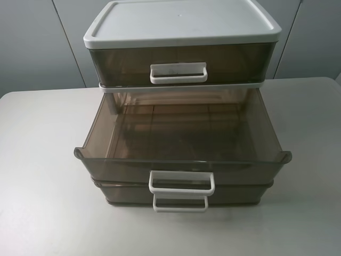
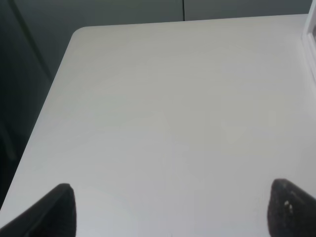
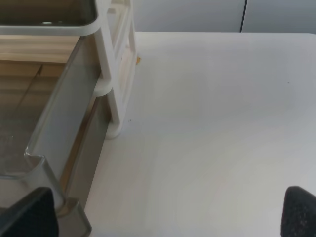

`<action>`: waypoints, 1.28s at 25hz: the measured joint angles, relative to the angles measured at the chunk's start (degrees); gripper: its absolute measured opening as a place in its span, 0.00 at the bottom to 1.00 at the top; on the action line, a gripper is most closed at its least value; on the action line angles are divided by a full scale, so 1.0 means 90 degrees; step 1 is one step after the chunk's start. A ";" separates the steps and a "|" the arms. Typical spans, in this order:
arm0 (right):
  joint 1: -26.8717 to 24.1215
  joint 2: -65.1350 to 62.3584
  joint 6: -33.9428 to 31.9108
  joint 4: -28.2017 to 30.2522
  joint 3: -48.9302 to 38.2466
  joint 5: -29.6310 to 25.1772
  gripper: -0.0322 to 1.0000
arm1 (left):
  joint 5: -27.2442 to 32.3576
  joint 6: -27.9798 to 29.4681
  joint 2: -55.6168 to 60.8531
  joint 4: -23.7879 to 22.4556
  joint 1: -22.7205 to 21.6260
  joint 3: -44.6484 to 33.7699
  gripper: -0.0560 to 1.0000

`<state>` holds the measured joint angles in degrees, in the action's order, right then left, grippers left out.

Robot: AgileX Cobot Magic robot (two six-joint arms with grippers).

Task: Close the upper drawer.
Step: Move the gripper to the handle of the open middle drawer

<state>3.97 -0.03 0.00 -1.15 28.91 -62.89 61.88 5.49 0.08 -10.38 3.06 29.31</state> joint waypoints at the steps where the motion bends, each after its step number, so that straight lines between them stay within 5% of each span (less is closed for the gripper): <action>1: 0.0000 0.0000 0.0000 0.0000 0.0000 0.0000 0.69 | 0.0000 0.0000 0.0000 0.0000 0.0000 0.0000 0.76; 14: 0.0000 0.0036 0.0000 0.0014 0.0046 0.0020 0.70 | 0.0000 0.0000 0.0000 0.0000 0.0000 0.0000 0.76; 22: 0.0072 0.2712 -0.0046 0.1093 0.1050 0.0451 0.69 | 0.0000 0.0000 0.0000 0.0000 0.0000 0.0000 0.76; 32: 0.2585 0.5921 0.0760 0.0634 0.3391 0.0853 0.69 | 0.0000 0.0000 0.0000 0.0000 0.0000 0.0000 0.76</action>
<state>27.24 53.26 6.84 4.56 59.43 -55.21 61.88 5.49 0.08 -10.38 3.06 29.31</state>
